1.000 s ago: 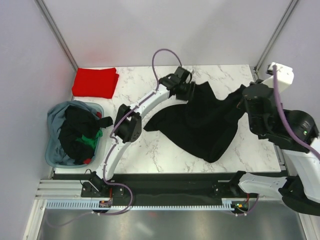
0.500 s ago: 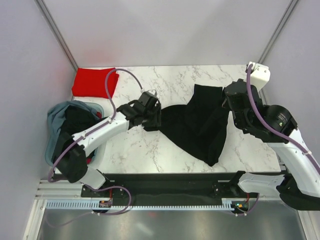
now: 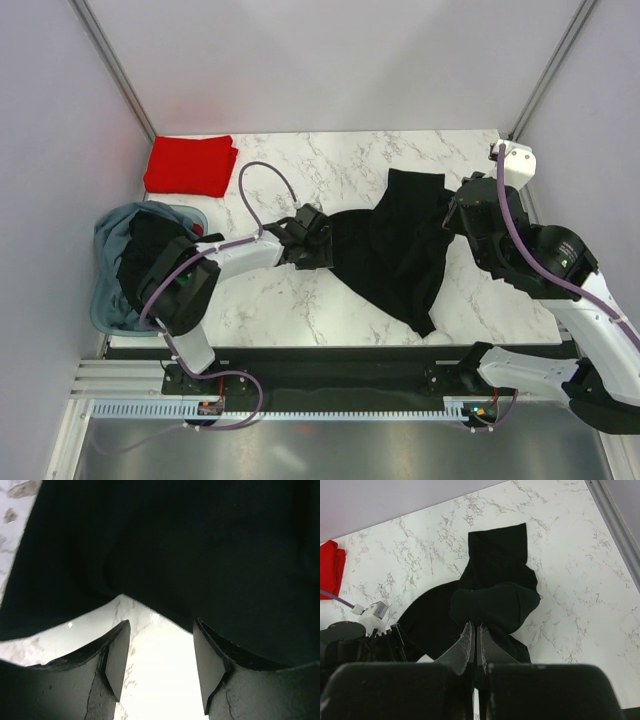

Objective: Fold and stack the t-shirts
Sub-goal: Flatten the tshirt out

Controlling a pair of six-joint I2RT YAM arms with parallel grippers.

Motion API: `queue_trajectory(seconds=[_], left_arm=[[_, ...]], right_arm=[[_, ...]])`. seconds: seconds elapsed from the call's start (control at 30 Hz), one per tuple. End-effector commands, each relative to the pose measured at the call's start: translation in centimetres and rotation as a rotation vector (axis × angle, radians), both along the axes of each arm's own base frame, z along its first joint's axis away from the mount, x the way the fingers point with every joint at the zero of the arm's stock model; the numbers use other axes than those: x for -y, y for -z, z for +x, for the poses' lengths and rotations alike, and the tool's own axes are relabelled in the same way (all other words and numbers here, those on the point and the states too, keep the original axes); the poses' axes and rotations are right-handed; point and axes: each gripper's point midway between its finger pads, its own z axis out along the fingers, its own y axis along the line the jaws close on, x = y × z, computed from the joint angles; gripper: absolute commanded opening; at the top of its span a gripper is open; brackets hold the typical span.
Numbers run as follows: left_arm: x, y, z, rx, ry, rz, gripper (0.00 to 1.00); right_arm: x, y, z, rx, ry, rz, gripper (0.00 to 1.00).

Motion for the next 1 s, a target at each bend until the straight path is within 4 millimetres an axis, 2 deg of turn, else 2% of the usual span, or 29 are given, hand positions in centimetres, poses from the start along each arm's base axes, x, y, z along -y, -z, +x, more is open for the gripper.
queue_trajectory(seconds=[0.0,0.03,0.07,0.17,0.2,0.27,0.3,0.37,0.47,0.5,0.53,0.6,0.63,0.67,0.7,0.73,0.77,0.8,0.83,0.87,0.9,0.93,0.97], left_arm=[[2.9,-0.6,1.9,0.036,-0.026,-0.115,0.61],[3.3,-0.7,2.2,0.043,-0.027,-0.13,0.61],[3.4,0.2,2.2,0.024,-0.034,-0.122,0.61],[3.7,1.1,2.7,0.006,-0.049,-0.115,0.59],[3.8,1.8,2.7,-0.007,-0.052,-0.108,0.52],[4.5,1.6,3.2,-0.016,-0.04,-0.128,0.38],[4.6,1.5,3.5,-0.014,-0.038,-0.129,0.15],[4.5,0.3,4.1,0.007,-0.046,-0.125,0.02],[3.4,-4.2,5.2,0.106,-0.053,-0.121,0.02],[2.1,-5.4,5.2,0.121,-0.066,-0.092,0.02],[1.0,-9.8,6.3,0.229,-0.081,-0.096,0.02],[-1.7,-13.8,7.2,0.293,-0.111,-0.059,0.02],[-2.6,-19.3,8.4,0.407,-0.114,-0.076,0.02],[-4.1,-21.8,9.4,0.452,-0.139,-0.071,0.02],[-4.9,-24.2,9.9,0.501,-0.136,-0.075,0.02],[-5.3,-28.5,10.5,0.593,-0.105,-0.087,0.02],[-6.0,-30.3,11.2,0.635,-0.105,-0.086,0.02],[-5.9,-31.8,11.6,0.671,-0.083,-0.089,0.03],[-5.2,-34.9,11.8,0.74,-0.023,-0.106,0.03],[-3.9,-33.7,13.0,0.709,0.023,-0.098,0.04],[-2.9,-33.8,13.4,0.701,0.063,-0.115,0.04],[-1.0,-35.3,13.6,0.711,0.13,-0.176,0.05],[0.8,-31.1,14.7,0.595,0.17,-0.152,0.06]], right_arm=[[-0.4,-0.5,0.0,0.027,-0.016,0.042,0.0],[-0.3,-0.3,0.0,0.024,-0.015,0.041,0.0],[-0.4,-0.1,0.0,0.02,-0.018,0.039,0.0],[-0.4,0.3,-0.1,0.012,-0.021,0.033,0.0],[-0.5,0.3,0.0,0.013,-0.022,0.034,0.0],[-0.5,0.5,-0.1,0.01,-0.023,0.034,0.0],[-0.5,0.6,0.0,0.008,-0.024,0.033,0.0],[-0.6,0.4,-0.1,0.009,-0.031,0.038,0.0],[-0.7,-0.4,-0.4,0.021,-0.046,0.063,0.0],[-0.8,-0.7,-0.4,0.026,-0.052,0.074,0.0],[-1.0,-1.3,-0.7,0.035,-0.066,0.1,0.0],[-1.3,-2.0,-0.9,0.044,-0.082,0.136,0.0],[-1.4,-3.1,-1.1,0.063,-0.092,0.163,0.0],[-1.7,-3.5,-1.3,0.064,-0.115,0.185,0.0],[-1.9,-4.1,-1.4,0.071,-0.124,0.203,0.0],[-1.7,-5.3,-1.8,0.09,-0.131,0.233,0.0],[-1.6,-5.8,-2.0,0.096,-0.134,0.245,0.0],[-1.1,-6.9,-2.4,0.119,-0.127,0.262,0.0],[-0.5,-6.7,-2.7,0.103,-0.107,0.256,0.0],[0.0,-6.9,-2.9,0.105,-0.09,0.252,0.0],[0.9,-7.5,-3.0,0.12,-0.058,0.247,0.0],[1.7,-7.0,-3.4,0.104,-0.039,0.225,0.0],[2.0,-6.8,-3.5,0.101,-0.024,0.218,0.0]])
